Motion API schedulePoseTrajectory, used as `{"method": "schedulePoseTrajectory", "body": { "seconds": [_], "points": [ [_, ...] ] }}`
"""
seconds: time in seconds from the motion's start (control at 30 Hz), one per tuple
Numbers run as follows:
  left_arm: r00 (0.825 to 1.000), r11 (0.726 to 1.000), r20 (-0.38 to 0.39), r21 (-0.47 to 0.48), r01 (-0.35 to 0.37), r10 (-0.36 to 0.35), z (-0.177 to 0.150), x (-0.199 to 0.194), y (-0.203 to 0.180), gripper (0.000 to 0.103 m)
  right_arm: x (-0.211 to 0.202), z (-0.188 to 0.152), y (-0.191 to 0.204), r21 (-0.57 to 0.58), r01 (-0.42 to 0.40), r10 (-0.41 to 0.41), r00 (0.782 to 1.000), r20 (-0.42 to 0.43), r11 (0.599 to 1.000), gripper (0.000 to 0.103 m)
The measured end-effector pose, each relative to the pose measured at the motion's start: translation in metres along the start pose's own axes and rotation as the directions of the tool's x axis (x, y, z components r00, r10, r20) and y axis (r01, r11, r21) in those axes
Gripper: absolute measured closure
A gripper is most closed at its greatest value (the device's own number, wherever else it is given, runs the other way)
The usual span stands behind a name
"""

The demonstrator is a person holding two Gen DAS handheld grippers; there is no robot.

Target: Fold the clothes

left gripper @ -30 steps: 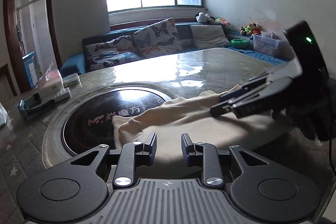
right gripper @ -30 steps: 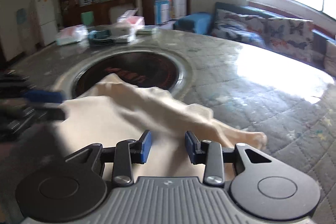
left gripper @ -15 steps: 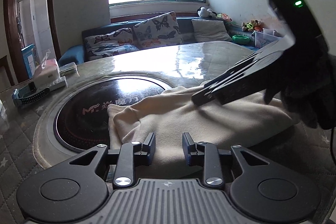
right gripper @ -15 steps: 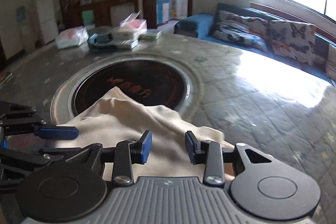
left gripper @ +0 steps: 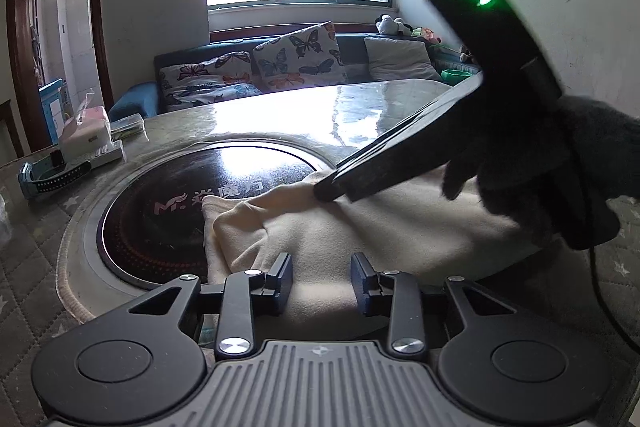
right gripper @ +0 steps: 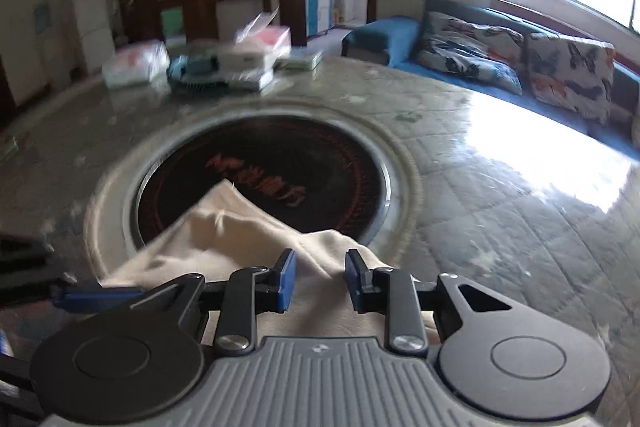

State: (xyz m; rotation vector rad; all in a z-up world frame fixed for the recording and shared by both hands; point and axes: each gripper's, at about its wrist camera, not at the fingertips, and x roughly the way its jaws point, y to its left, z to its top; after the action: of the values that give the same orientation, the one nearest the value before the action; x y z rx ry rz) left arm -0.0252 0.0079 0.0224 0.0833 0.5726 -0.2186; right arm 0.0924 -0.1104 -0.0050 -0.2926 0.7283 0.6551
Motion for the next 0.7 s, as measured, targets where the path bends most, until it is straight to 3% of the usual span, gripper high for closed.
{"method": "schedulePoseTrajectory", "body": {
  "seconds": [0.27, 0.47, 0.7],
  "points": [
    [1.0, 0.999, 0.007, -0.043, 0.01, -0.01, 0.01, -0.004, 0.007, 0.064, 0.011, 0.006, -0.006, 0.037, -0.009, 0.009, 1.0, 0.008, 0.999, 0.075],
    [1.0, 0.998, -0.008, -0.064, -0.013, 0.013, 0.018, 0.01, 0.017, 0.064, -0.033, -0.007, -0.014, 0.051, -0.034, 0.03, 0.996, 0.088, 0.998, 0.074],
    [0.999, 0.987, -0.042, -0.163, 0.001, -0.008, 0.011, 0.024, 0.037, 0.061, -0.077, -0.054, -0.04, 0.14, 0.004, -0.019, 0.994, 0.106, 0.99, 0.073]
  ]
}}
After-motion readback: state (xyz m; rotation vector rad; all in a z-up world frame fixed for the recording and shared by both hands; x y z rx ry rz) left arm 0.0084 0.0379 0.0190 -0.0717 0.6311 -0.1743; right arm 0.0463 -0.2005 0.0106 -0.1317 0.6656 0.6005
